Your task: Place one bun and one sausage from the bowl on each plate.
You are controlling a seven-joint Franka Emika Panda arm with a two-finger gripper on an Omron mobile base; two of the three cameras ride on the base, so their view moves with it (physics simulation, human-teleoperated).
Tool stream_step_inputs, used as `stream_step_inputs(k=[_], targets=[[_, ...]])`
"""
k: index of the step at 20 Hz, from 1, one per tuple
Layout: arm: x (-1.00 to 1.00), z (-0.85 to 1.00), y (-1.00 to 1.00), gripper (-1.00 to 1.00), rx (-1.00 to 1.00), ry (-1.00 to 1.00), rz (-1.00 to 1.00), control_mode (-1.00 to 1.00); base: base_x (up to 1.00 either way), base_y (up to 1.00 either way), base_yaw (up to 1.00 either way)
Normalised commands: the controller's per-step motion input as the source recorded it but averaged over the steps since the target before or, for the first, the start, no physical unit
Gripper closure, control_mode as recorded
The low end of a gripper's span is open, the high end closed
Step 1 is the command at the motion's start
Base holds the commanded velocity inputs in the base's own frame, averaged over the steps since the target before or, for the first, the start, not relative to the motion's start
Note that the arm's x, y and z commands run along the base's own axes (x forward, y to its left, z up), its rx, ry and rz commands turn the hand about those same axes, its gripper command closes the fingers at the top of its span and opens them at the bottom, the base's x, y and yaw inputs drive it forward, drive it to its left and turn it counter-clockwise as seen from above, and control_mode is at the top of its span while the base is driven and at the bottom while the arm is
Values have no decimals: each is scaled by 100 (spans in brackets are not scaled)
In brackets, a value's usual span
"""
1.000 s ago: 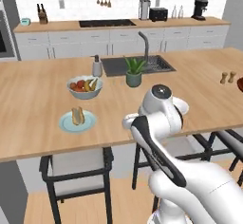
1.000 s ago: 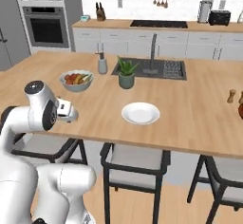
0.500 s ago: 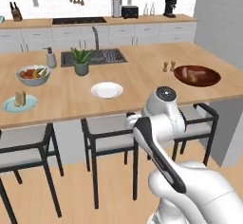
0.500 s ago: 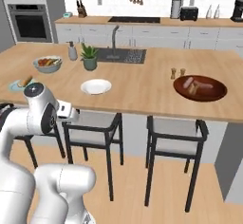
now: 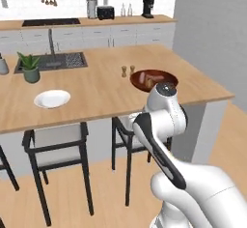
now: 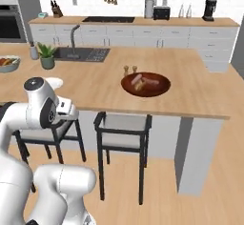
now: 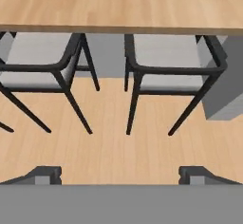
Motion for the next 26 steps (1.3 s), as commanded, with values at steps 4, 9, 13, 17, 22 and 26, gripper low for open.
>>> stream_step_inputs(k=[4, 9, 13, 17, 22, 26], targets=[[0, 0, 0, -100, 0, 0, 0, 100, 36, -100, -4], [0, 0, 0, -100, 0, 0, 0, 100, 55, -100, -1], [0, 0, 0, -100, 0, 0, 0, 100, 97, -100, 5], [0, 0, 0, -100, 0, 0, 0, 100, 90, -62, 22], [0, 0, 0, -100, 0, 0, 0, 100, 70, 10, 23], [0, 0, 0, -100, 0, 0, 0, 100, 100, 6, 13]])
